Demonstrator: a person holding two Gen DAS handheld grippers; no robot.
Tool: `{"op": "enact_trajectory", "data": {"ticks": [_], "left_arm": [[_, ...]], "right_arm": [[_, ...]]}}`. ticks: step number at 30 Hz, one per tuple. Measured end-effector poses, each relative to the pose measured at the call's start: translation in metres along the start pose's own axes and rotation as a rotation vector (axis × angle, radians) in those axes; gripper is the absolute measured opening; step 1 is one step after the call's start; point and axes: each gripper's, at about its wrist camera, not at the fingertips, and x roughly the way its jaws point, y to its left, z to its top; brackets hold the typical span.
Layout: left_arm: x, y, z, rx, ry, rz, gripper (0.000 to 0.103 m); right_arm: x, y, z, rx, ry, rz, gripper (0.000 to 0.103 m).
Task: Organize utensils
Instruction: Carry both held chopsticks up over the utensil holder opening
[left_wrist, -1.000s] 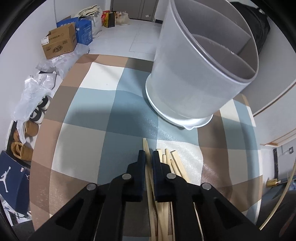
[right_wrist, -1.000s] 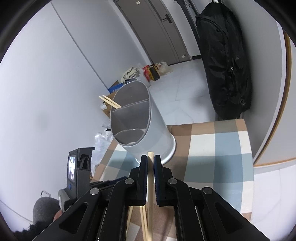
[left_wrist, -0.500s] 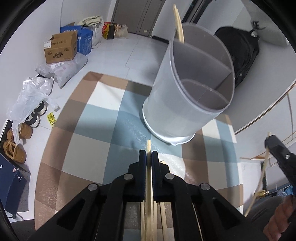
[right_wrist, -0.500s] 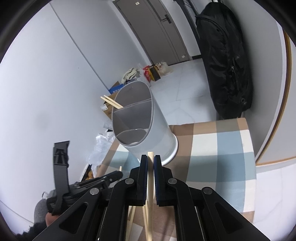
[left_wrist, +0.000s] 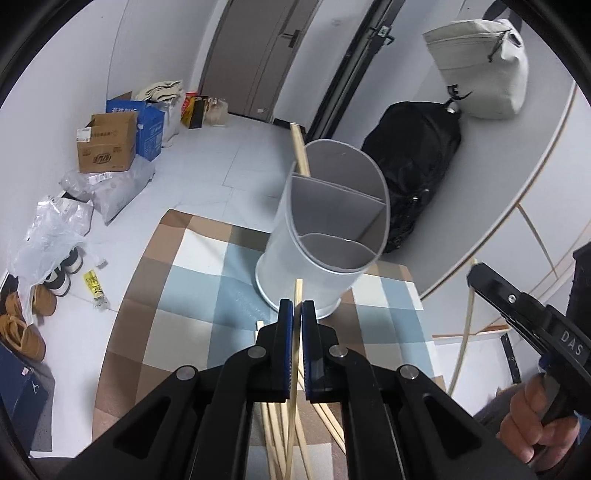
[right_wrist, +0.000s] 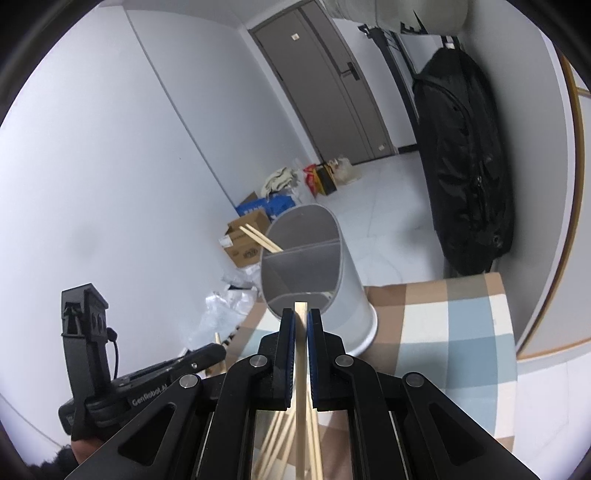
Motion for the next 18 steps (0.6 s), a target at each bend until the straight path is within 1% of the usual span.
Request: {"op": "enact_trajectory", "data": {"ticks": [6, 8, 11, 18], "left_arm": [[-0.016, 0.0, 0.006, -0.005, -0.032, -0.044, 0.0], [-0.022, -0.001, 0.011, -0.005, -0.051, -0.057, 0.0], [-0.028, -0.004, 0.015, -0.003, -0.068, -0.067, 0.0], [-0.044, -0.015, 0.033, 0.018, -0.114, -0.093, 0.0]], "right_arm": [[-0.007, 0.018, 0.009, -0.051, -0.039, -0.016, 0.006], [-0.013, 0.027, 0.014, -0.083, -0.071, -0.016, 0.006], [-0.017, 0.035, 0.022, -0.103, -0.094, -0.013, 0.006], [-0.019, 0.041, 0.047, -0.122, -0.155, -0.021, 0.006]]}}
